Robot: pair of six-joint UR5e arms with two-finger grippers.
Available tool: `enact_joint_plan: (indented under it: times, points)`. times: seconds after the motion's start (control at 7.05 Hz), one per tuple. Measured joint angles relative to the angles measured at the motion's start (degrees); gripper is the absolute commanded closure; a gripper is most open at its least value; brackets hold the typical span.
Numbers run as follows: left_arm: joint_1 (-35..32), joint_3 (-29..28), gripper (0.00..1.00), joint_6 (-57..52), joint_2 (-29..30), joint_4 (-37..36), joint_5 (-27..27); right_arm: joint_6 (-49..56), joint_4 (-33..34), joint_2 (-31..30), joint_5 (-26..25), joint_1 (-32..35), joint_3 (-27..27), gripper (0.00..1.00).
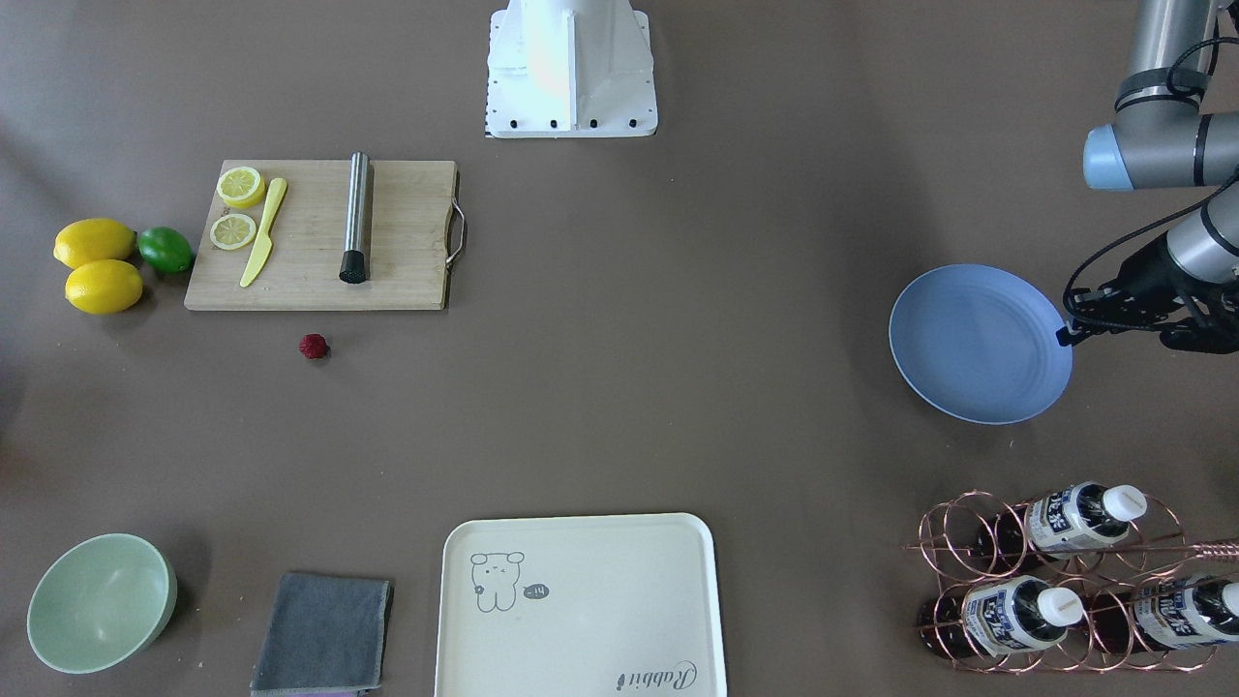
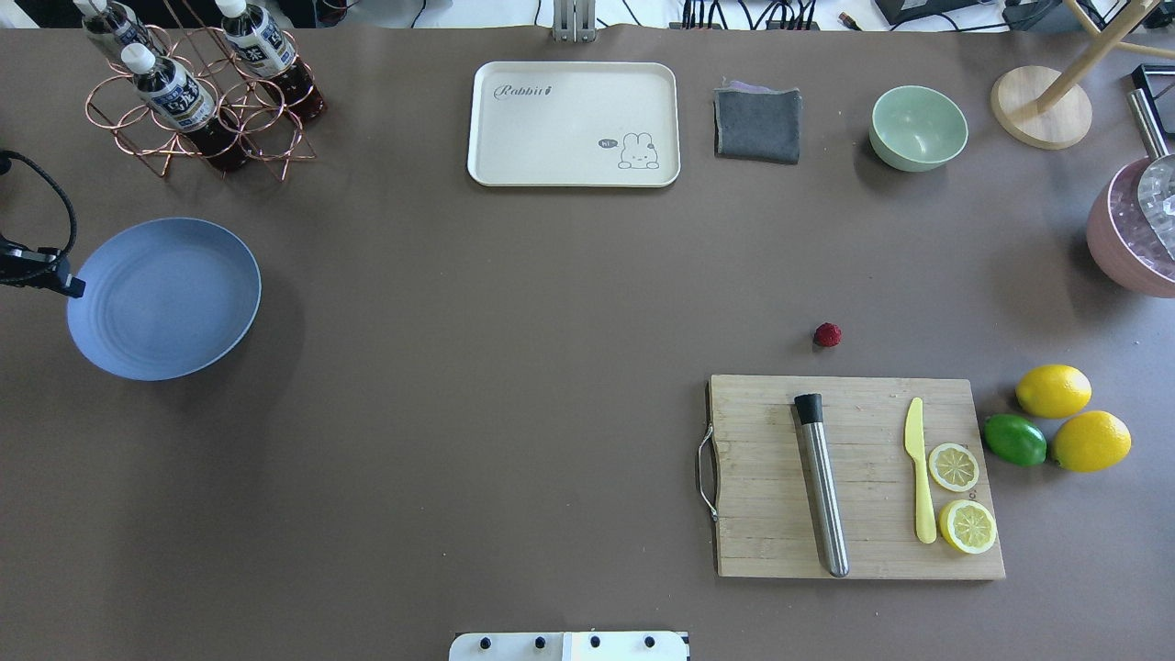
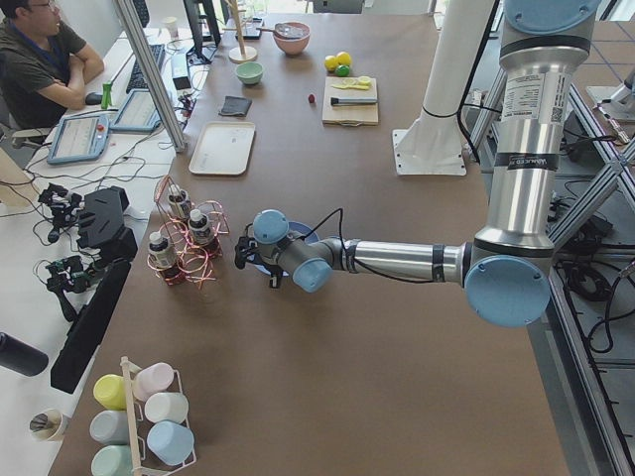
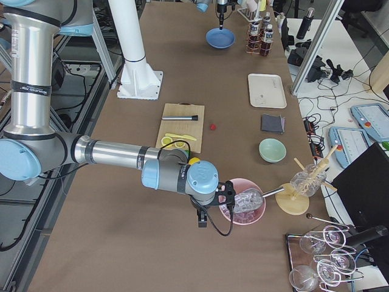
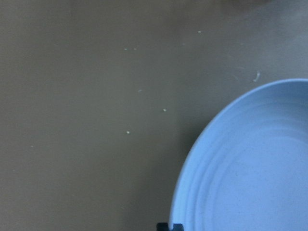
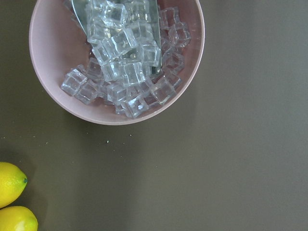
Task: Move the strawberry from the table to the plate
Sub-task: 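Push the blue plate with the left gripper toward the table center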
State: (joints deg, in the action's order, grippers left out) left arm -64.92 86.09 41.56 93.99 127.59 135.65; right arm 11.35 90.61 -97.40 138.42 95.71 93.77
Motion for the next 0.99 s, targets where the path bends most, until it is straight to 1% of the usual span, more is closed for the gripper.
enact_joint_plan:
  times: [0.14, 0.28, 0.43, 0.57, 0.71, 0.99]
  points:
    - [1.4, 2.8, 1.00, 5.1, 2.0, -1.0, 0.3, 0.0, 0.0, 0.2, 0.1, -0.1, 0.0, 0.00]
    - [4.7, 6.0, 1.00, 10.7, 4.2, -2.7, 0.0, -0.1, 0.0, 0.7, 0.1, -0.5, 0.0, 0.00]
    - [9.0, 9.1, 1.00, 16.7, 6.9, -4.8, -1.6, -0.5, 0.0, 1.3, 0.2, -1.3, -0.1, 0.00]
    - [13.7, 11.1, 1.00, 22.1, 10.0, -6.9, -4.6, -1.1, 0.0, 2.0, 0.2, -2.3, -0.1, 0.00]
    - [19.2, 12.4, 1.00, 27.3, 14.1, -9.8, -8.8, -2.1, 0.0, 2.8, 0.2, -3.4, -0.1, 0.00]
    - [28.8, 12.9, 1.00, 32.6, 20.8, -14.7, -16.5, -3.9, 0.0, 4.2, 0.3, -5.3, 0.1, 0.00]
